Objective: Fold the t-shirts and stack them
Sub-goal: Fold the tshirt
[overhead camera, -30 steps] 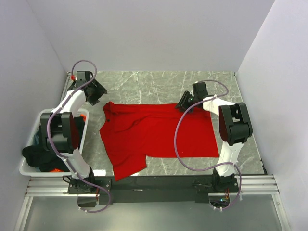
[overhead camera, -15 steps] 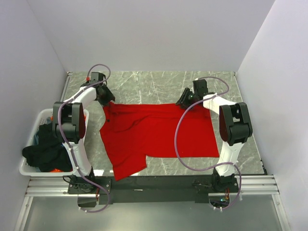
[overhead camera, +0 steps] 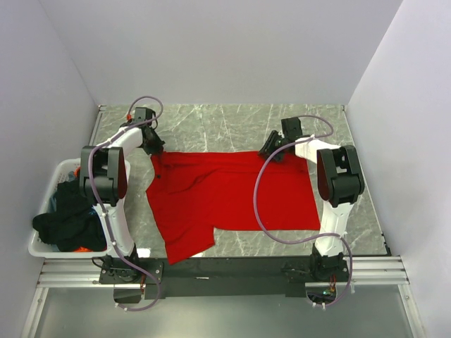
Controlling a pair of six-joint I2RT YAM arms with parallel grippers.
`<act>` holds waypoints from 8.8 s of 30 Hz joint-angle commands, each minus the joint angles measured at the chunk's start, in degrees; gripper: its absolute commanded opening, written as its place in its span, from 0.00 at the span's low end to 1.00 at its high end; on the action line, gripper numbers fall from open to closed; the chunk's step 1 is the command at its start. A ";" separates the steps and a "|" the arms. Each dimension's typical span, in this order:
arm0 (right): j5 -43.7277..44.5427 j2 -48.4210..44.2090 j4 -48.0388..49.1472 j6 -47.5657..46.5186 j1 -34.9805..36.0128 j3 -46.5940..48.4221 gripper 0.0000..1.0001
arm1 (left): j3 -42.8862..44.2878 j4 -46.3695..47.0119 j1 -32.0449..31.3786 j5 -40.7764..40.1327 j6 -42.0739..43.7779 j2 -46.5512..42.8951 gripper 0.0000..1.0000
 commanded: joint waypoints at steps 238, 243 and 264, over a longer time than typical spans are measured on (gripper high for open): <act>0.42 -18.99 2.73 -5.66 -23.76 -23.92 0.31 | -35.17 -6.60 -7.21 2.59 -4.86 -36.49 0.03; 4.46 -22.95 0.97 -6.01 -23.76 -23.40 0.44 | -37.56 -4.22 -7.21 3.64 -5.65 -35.44 0.16; -8.10 -14.97 6.95 -3.29 -23.14 -11.36 0.38 | -13.67 2.19 -4.84 -0.66 -2.40 -19.74 0.43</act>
